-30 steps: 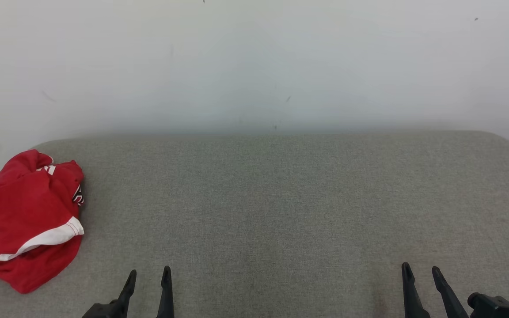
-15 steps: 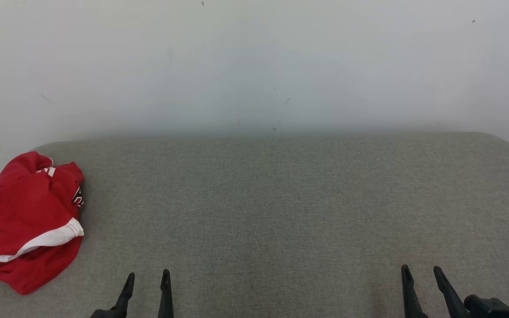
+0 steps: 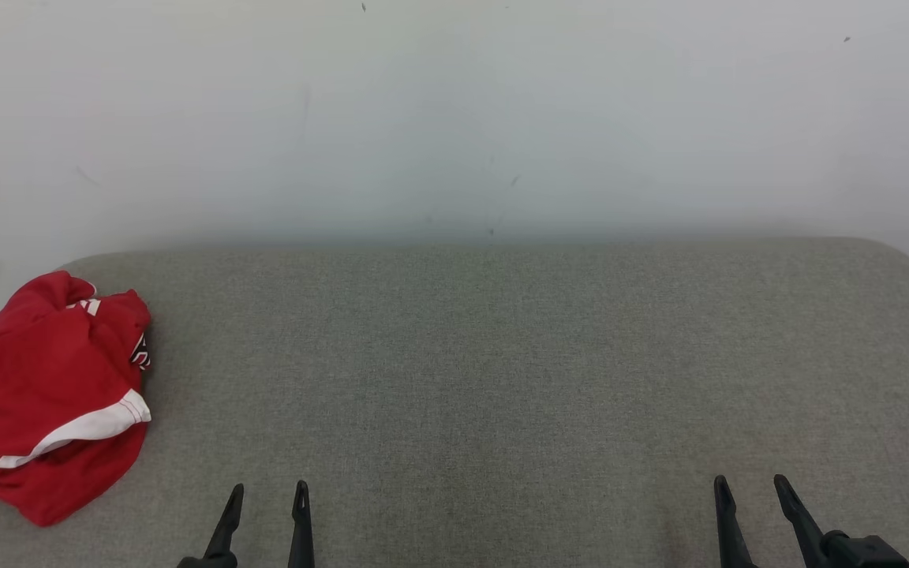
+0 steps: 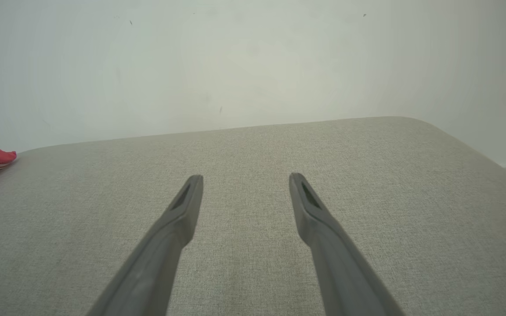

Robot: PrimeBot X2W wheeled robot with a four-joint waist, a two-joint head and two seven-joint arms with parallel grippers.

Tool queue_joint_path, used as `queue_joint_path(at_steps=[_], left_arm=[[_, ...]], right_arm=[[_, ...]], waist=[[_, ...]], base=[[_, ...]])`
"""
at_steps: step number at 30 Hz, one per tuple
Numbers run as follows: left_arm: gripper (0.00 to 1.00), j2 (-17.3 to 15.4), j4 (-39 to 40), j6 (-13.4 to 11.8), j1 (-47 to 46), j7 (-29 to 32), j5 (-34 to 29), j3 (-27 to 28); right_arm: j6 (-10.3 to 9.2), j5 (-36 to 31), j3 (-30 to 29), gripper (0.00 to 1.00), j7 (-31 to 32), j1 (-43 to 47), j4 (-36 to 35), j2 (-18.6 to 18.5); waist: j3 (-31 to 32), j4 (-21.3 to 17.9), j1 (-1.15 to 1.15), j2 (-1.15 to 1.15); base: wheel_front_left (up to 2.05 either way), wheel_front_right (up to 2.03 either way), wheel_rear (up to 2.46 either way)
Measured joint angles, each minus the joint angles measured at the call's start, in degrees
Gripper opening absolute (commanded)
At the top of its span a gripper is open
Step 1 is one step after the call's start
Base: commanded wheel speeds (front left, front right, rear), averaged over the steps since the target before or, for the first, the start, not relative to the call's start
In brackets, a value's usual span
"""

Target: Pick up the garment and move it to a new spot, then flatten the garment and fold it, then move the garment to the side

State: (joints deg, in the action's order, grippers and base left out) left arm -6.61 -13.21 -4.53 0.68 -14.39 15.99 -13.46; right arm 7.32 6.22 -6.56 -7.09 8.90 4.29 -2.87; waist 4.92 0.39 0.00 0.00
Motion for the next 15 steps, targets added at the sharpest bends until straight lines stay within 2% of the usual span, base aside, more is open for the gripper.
queue_joint_path(at_steps=[7, 15], left_arm=[[1.00, 0.3, 0.0, -0.1, 0.2, -0.7, -1.3, 0.2], [1.00, 1.1, -0.6, 0.1, 0.2, -0.7, 1.6, 1.0]], right_arm=[[0.05, -1.8, 0.0, 1.00, -0.5, 0.2, 0.0, 0.0], [0.05, -1.2, -0.2, 1.00, -0.6, 0.2, 0.1, 0.0]], waist=[[0.1, -0.1, 0.00, 0.00], [0.0, 0.0, 0.00, 0.00]], base=[[0.00, 0.00, 0.00], [0.00, 0.00, 0.00]])
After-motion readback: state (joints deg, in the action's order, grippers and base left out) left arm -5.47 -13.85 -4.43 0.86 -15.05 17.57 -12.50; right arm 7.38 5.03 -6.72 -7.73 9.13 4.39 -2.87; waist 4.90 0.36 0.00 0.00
